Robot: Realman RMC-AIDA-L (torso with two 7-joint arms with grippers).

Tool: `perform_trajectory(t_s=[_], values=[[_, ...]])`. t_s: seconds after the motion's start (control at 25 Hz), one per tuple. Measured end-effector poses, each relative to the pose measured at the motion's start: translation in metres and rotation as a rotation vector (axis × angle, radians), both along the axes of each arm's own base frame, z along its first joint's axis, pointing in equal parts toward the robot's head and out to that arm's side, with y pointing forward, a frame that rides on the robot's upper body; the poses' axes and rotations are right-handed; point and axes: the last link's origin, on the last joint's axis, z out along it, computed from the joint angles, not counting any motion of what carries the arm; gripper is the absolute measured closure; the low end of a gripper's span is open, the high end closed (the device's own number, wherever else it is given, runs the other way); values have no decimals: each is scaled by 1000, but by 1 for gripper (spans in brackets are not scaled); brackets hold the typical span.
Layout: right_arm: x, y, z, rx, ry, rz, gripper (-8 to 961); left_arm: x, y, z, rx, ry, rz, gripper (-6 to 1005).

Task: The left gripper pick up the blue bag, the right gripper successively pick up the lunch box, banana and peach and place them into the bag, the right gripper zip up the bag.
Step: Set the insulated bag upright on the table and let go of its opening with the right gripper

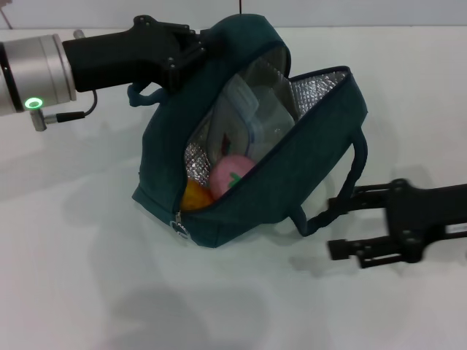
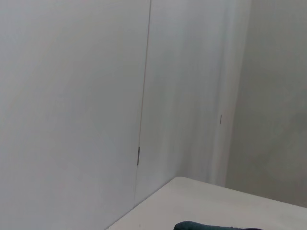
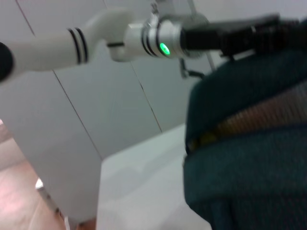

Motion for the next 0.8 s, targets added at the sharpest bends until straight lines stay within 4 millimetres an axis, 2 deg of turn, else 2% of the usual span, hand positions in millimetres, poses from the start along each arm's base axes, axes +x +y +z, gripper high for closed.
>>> perform_trajectory(t_s=[0.28, 0.48, 0.8], values=[[-16, 17, -37, -32, -109, 44, 228, 1, 0, 0, -1, 0, -2, 945], [-25, 17, -46, -62, -120, 78, 232, 2, 1, 0, -1, 0, -4, 945], [-28, 16, -50, -48, -88, 87, 411, 2, 1, -1, 0, 1, -7, 945]])
